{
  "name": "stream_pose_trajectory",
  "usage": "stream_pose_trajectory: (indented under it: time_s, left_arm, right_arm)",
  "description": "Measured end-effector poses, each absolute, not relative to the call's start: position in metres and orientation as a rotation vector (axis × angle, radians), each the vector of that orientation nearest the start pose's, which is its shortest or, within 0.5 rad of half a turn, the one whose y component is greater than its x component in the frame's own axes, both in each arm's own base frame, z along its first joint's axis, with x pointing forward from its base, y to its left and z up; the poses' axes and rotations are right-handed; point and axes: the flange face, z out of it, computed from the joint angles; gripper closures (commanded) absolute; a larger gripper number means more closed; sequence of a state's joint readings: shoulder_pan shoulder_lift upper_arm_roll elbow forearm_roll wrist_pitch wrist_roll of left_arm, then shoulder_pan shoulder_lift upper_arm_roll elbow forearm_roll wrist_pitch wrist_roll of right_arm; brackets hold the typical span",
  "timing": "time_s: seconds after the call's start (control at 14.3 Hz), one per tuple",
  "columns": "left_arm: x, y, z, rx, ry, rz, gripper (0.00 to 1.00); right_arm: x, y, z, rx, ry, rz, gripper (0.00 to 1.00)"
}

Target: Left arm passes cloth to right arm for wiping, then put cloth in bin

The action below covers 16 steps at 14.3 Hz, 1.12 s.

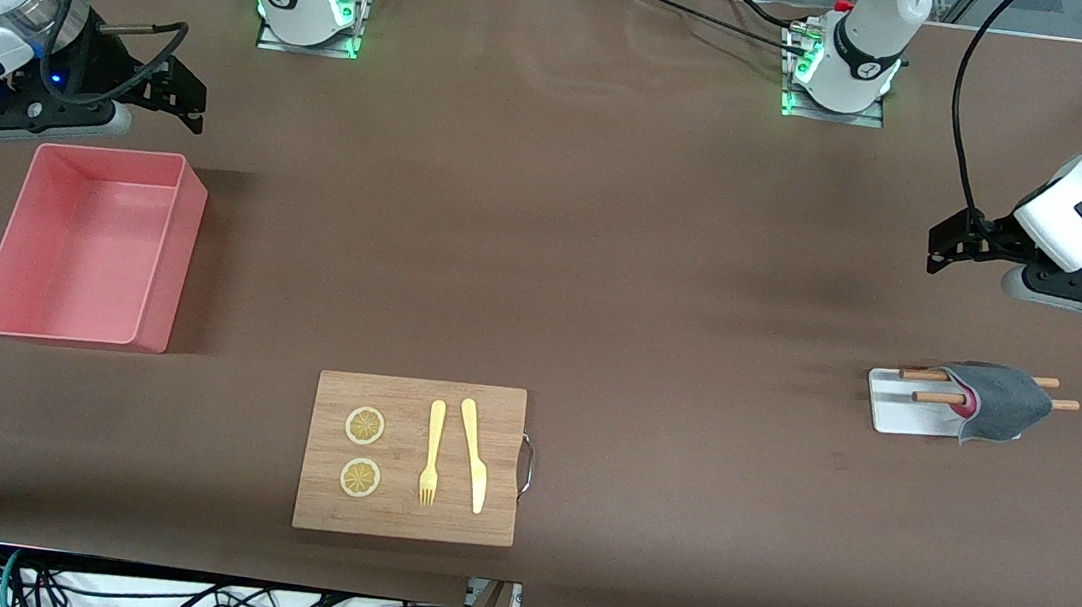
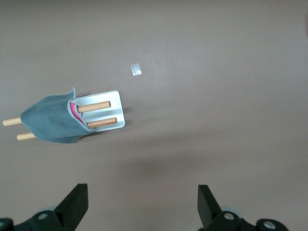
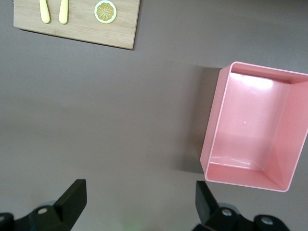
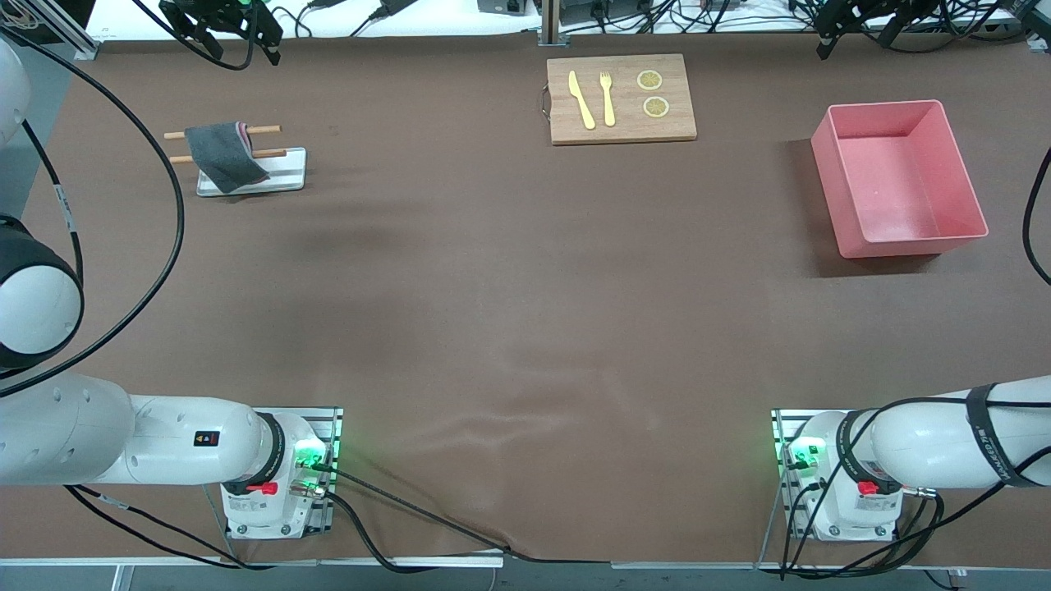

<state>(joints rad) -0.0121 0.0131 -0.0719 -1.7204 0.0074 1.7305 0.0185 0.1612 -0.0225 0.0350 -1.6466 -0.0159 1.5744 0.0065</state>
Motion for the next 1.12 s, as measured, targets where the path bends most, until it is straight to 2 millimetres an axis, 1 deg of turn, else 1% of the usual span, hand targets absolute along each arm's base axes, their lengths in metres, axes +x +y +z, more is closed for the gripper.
stream_pose_trajectory:
  time_s: [0.35, 0.77, 1.12]
  left_arm:
    - [0.566, -0.046, 0.565, -3.131, 0.160, -0.012, 0.00]
    - [0.571, -0.036, 0.555, -3.133, 0.133, 0.017, 0.00]
    - [0.572, -0.037, 0.556, -3.134, 0.134, 0.012, 0.00]
  right_arm:
    - [0.536, 0.105, 0.601, -3.148, -0.300, 0.076, 0.00]
    - [0.536, 0.105, 0.602, -3.148, -0.301, 0.075, 0.00]
    - [0.536, 0.106, 0.602, -3.148, -0.302, 0.074, 0.00]
